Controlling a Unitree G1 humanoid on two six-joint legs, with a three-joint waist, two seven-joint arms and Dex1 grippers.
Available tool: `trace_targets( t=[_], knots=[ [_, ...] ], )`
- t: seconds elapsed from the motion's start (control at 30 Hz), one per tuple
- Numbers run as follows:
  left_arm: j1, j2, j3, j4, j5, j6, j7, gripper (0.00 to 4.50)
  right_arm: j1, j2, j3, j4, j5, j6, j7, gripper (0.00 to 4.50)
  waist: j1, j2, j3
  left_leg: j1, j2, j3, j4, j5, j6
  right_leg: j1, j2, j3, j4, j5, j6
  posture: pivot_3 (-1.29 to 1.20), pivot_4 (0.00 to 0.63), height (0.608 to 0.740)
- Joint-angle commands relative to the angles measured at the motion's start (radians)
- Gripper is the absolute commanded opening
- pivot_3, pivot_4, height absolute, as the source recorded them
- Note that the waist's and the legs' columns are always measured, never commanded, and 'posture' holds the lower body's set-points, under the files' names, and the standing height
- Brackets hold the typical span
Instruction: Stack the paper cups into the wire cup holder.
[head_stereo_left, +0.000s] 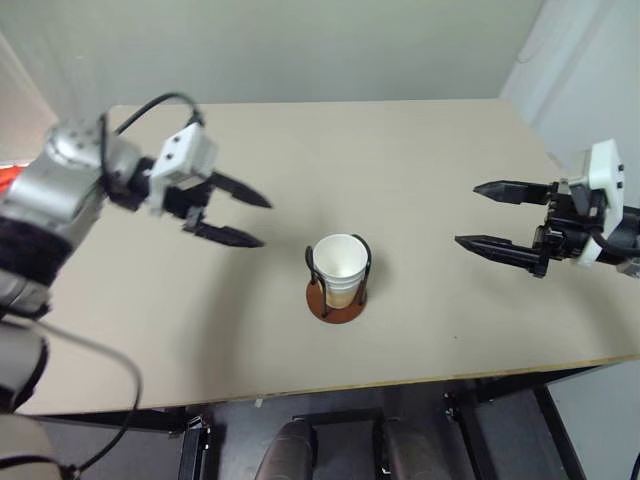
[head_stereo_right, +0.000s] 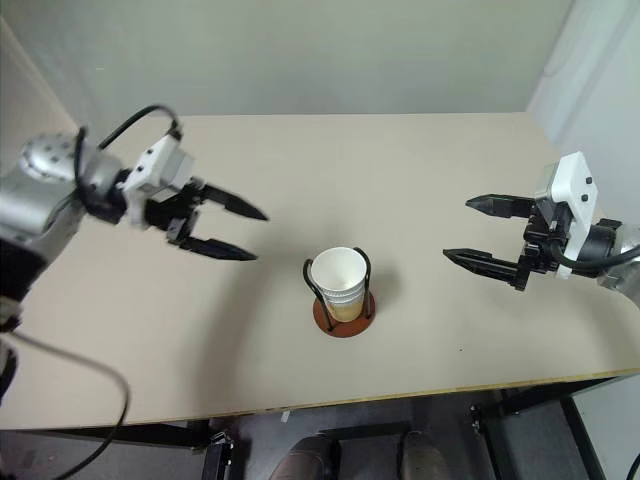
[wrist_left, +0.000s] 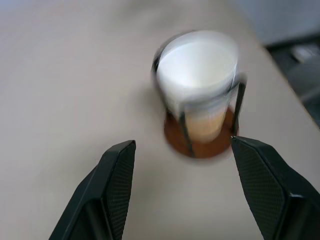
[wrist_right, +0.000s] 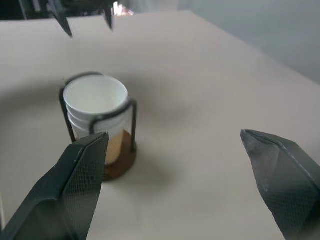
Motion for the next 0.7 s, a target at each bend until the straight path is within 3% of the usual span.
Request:
trace_targets(
  t=[0.03,0.13,0.2,0.3,0.47,0.7],
  knots=[
    [0.282,0.136,0.290,-0.178,-0.148,0.117,0.076,3.30,-0.079,-0.003,0.080,0.131,-0.116,-0.074,0.093,4.50,0.002,-0.001,0.000,0.000,0.000,0.000,0.000,0.000,0.000,0.000,-0.001,0.001,0.000,-0.001,-0.001,0.00,0.150,0.740],
    [0.579,0.153,0.574,-0.233,-0.158,0.169,0.141,3.30,-0.164,0.025,0.140,0.241,-0.183,-0.113,0.151,4.50,0.014,-0.001,0.000,0.001,0.000,-0.002,-0.001,-0.001,-0.001,0.001,-0.001,0.000,0.002,-0.003,-0.005,0.00,0.150,0.740],
    [0.747,0.122,0.760,-0.272,-0.121,0.207,0.167,3.30,-0.217,0.048,0.167,0.300,-0.217,-0.138,0.189,4.50,0.018,-0.001,0.000,0.001,0.000,-0.002,-0.001,-0.001,-0.001,0.000,-0.001,-0.002,0.005,-0.007,-0.016,0.00,0.150,0.740],
    [0.901,0.063,0.961,-0.344,-0.076,0.268,0.191,3.30,-0.279,0.080,0.198,0.371,-0.262,-0.166,0.229,4.50,0.017,-0.001,-0.001,0.003,0.000,-0.002,-0.002,-0.006,0.007,-0.002,-0.001,-0.002,0.010,-0.008,-0.022,0.00,0.150,0.740],
    [0.985,0.000,1.103,-0.429,-0.018,0.342,0.203,3.30,-0.339,0.124,0.213,0.436,-0.303,-0.190,0.273,4.50,0.014,-0.004,0.000,0.011,0.000,-0.002,-0.008,-0.004,0.001,0.000,-0.002,-0.001,0.017,-0.007,-0.033,0.00,0.150,0.740],
    [0.975,-0.033,1.150,-0.460,0.037,0.400,0.193,3.30,-0.361,0.150,0.207,0.464,-0.337,-0.187,0.298,4.50,0.008,-0.004,0.000,0.017,0.001,-0.003,-0.017,0.005,-0.005,-0.001,0.000,-0.001,0.019,-0.004,-0.044,0.00,0.150,0.740]
  ],
)
